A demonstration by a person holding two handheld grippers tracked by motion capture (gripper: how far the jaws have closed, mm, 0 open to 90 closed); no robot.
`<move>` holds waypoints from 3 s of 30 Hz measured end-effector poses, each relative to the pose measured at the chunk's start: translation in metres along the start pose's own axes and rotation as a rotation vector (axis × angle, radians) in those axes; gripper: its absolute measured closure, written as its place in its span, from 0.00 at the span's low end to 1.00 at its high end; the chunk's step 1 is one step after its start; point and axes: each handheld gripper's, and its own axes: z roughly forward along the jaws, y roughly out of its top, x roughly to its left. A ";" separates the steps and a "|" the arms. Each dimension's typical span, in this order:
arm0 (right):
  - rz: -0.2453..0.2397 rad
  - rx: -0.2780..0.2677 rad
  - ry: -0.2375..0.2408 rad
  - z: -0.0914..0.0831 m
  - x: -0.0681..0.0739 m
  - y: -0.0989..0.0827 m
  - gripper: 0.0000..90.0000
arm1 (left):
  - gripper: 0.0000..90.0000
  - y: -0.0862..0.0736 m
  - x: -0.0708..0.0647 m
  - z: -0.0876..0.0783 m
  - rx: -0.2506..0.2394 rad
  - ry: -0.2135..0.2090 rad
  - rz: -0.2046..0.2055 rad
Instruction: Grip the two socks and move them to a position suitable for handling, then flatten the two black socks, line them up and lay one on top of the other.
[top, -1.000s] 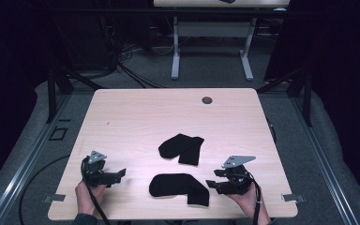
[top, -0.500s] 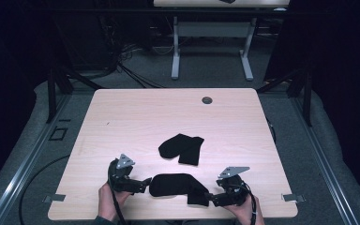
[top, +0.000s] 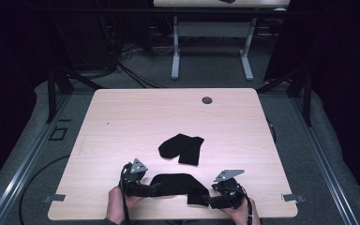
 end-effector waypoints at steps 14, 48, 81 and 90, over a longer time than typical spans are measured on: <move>-0.005 0.013 -0.017 0.003 0.003 0.001 0.51 | 0.42 0.000 -0.006 0.006 0.034 -0.001 0.026; -0.030 -0.015 -0.074 -0.007 -0.008 0.007 0.97 | 0.94 0.007 -0.012 0.002 0.054 -0.062 0.025; -0.270 0.048 -0.029 -0.026 -0.007 0.003 0.63 | 0.52 0.009 0.001 -0.007 0.010 -0.013 -0.053; -0.102 -0.074 -0.047 -0.038 -0.030 0.004 0.41 | 0.26 0.011 0.006 -0.010 -0.016 0.077 -0.068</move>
